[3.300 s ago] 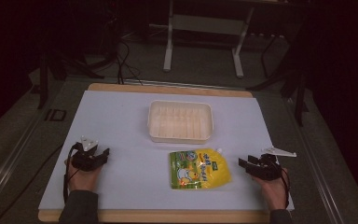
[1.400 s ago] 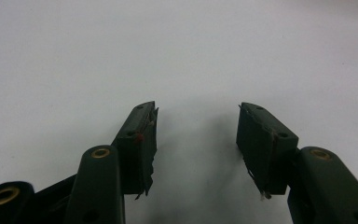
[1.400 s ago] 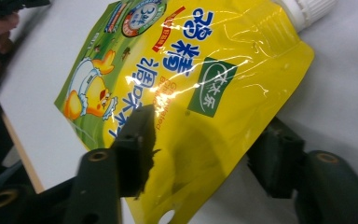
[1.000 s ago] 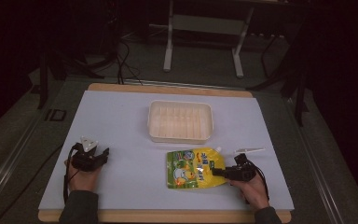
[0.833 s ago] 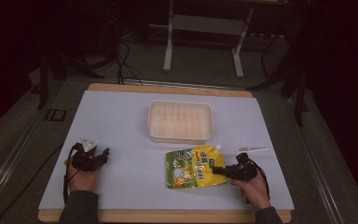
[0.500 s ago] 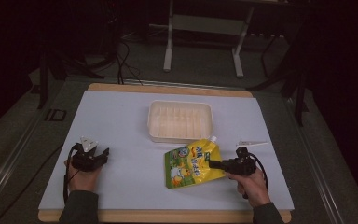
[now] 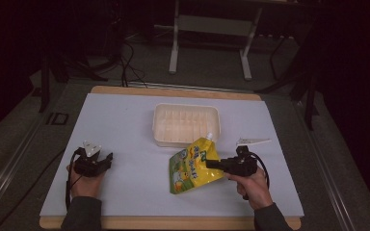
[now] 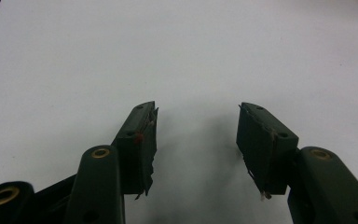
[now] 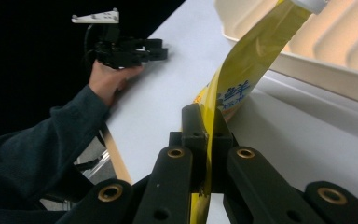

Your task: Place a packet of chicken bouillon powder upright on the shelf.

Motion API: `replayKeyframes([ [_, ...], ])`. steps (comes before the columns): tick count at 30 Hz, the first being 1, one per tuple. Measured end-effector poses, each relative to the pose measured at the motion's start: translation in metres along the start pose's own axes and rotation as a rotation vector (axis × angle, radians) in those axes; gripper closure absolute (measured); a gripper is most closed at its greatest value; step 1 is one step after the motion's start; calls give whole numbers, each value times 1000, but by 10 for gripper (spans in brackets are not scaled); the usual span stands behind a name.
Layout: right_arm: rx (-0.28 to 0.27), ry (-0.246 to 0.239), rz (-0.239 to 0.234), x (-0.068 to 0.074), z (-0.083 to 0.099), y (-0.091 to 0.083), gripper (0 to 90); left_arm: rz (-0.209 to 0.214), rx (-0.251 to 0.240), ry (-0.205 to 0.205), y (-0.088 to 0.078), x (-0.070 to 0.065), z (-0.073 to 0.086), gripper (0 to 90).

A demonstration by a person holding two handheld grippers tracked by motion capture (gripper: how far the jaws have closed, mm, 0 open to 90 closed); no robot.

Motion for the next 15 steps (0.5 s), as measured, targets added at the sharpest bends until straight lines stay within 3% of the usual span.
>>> replayKeyframes([
  [15, -26, -73, -52, 29, -23, 20, 900, 2, -1, -4, 0, 0, 0, 469],
])
Point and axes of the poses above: each handheld gripper's, and its own axes: y roughly forward along the jaws, z roughly out of its underside, x roughly to its left, the point moved 6 cm from there along y, roughly forward along the jaws, and after that the axes turned 11 degrees about z, right-handed, at the moved point
